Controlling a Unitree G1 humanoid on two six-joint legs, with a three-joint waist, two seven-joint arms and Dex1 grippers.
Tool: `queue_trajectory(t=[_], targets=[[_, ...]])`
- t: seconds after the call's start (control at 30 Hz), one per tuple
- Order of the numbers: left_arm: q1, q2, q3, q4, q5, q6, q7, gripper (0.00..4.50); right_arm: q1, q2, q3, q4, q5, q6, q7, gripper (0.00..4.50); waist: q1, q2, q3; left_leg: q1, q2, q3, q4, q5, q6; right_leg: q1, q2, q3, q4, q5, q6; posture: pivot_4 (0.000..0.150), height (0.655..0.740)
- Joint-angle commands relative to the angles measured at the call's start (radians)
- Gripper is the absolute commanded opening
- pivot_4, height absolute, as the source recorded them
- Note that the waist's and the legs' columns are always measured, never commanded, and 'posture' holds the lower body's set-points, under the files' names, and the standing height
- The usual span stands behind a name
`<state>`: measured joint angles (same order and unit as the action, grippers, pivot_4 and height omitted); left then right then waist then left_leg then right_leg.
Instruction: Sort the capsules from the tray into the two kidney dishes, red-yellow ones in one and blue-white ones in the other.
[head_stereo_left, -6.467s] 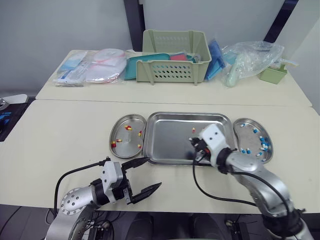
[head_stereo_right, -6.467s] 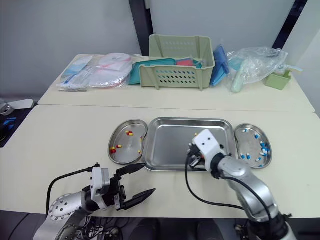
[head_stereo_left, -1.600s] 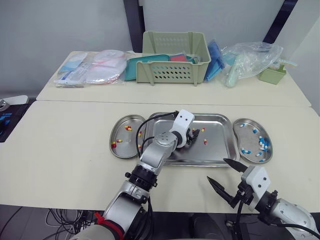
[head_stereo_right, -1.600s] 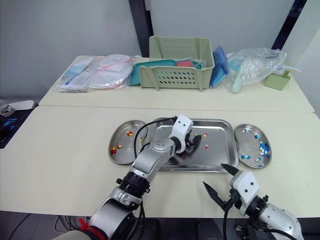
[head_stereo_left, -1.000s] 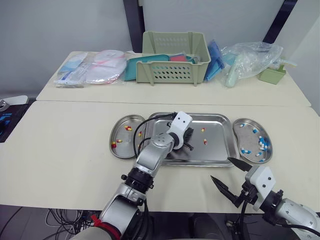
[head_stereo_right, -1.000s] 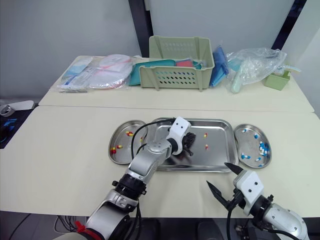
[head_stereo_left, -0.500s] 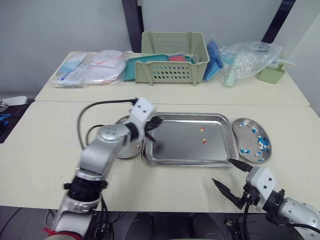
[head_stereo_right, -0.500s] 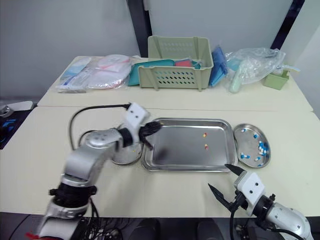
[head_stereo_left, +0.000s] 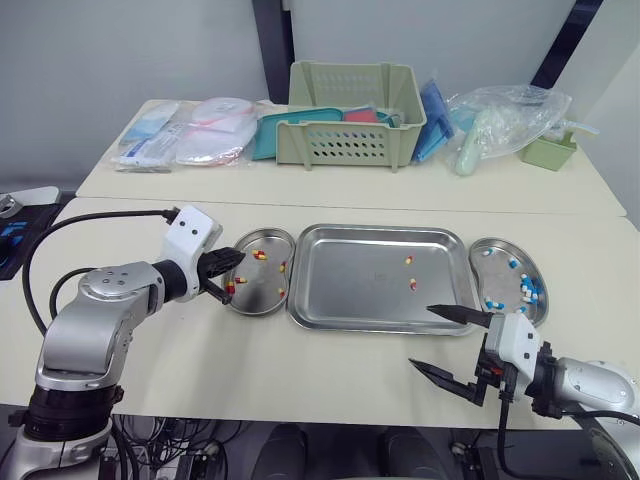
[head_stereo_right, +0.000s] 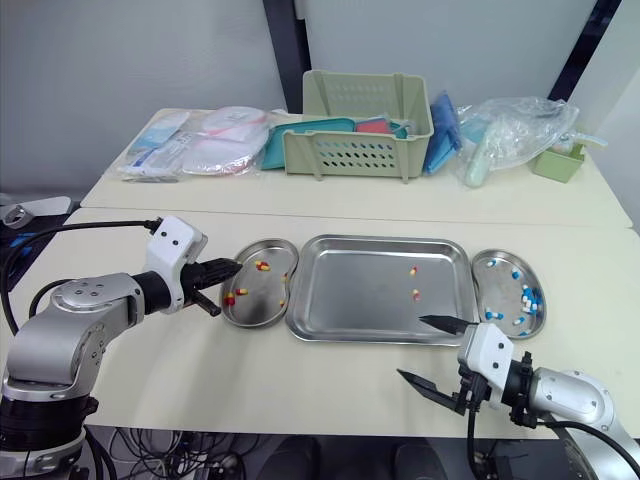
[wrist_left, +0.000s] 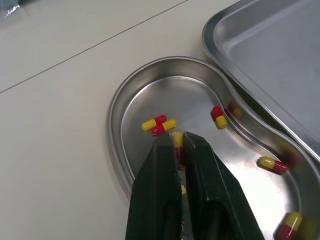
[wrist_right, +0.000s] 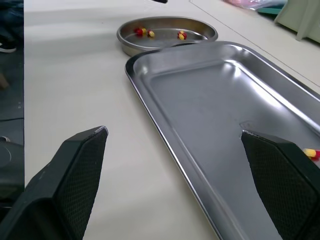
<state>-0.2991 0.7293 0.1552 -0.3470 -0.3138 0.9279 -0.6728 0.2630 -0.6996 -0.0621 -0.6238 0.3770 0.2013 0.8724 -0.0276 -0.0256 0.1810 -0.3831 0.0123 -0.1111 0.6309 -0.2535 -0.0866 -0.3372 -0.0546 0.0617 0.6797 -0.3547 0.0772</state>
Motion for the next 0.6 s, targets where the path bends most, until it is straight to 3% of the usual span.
queue_trajectory(t=[0.03,0.4,0.6], targets=[[-0.004,0.002,0.029,-0.038,-0.033,0.01,0.008,0.85,-0.01,-0.004,0.0,-0.019,0.022,0.008,0.004,4.5,-0.001,0.0,0.0,0.0,0.0,0.0,0.0,0.0,0.0,0.0,0.0,0.0,0.0,0.0,0.0,0.15,0.74],[-0.002,0.032,0.06,-0.054,-0.094,0.011,0.009,4.39,-0.029,0.002,0.013,-0.019,0.01,0.023,-0.006,4.5,-0.002,0.0,0.0,0.0,0.0,0.0,0.0,0.0,0.0,0.0,0.0,0.0,0.0,0.0,0.0,0.15,0.74],[0.093,0.071,0.158,-0.032,-0.102,-0.101,-0.042,4.48,-0.034,-0.007,-0.045,-0.01,0.013,0.039,-0.034,4.5,-0.006,0.0,0.0,0.0,0.001,0.0,0.0,0.0,0.0,-0.001,0.0,0.0,0.0,0.0,0.0,0.15,0.74]])
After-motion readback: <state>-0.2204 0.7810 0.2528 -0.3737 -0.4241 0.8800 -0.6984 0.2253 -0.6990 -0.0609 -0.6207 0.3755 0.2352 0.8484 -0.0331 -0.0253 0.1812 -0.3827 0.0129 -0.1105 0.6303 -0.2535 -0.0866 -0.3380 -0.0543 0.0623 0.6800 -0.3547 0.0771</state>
